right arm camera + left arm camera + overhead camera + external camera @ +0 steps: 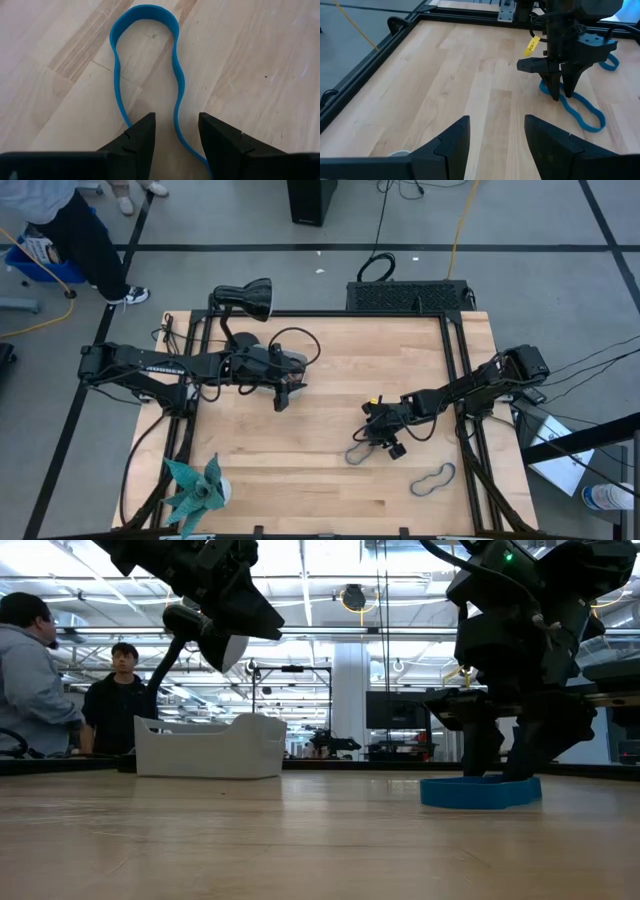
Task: Pick and place rubber bands into bin
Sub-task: Put the left blue rubber band into the gray bin
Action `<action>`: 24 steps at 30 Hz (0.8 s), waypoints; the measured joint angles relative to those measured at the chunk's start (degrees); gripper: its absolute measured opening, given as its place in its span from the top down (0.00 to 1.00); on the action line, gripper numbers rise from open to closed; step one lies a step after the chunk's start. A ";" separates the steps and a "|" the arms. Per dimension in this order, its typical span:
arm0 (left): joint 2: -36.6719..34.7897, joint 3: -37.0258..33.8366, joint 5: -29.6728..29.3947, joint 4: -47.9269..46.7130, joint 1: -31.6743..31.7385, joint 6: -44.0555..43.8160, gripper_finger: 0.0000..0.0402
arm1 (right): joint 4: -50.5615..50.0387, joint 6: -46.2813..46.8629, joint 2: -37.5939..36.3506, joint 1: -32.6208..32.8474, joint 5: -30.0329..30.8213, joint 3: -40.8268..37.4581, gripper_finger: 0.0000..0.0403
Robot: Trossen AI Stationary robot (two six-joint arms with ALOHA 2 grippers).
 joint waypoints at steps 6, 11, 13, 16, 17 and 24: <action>0.00 0.00 -0.02 0.02 0.00 0.00 0.51 | 0.42 -0.70 0.00 0.00 -0.01 -0.02 0.64; 0.00 0.00 -0.02 0.02 0.00 0.35 0.51 | 0.21 -1.61 0.00 0.04 2.49 -0.02 0.64; 0.00 0.00 -0.02 0.00 0.00 0.35 0.51 | -0.67 -2.03 0.00 0.07 4.68 -0.02 0.64; 0.00 0.00 -0.02 0.00 0.00 0.33 0.51 | -1.48 -2.13 -0.04 0.11 5.84 -0.02 0.65; 0.00 0.00 -0.02 0.00 0.00 0.33 0.51 | -1.68 -2.11 -0.04 0.15 5.81 -0.02 0.66; 0.00 0.00 -0.02 -0.02 0.00 0.31 0.51 | -0.76 -4.75 -0.24 1.59 6.27 -2.35 0.78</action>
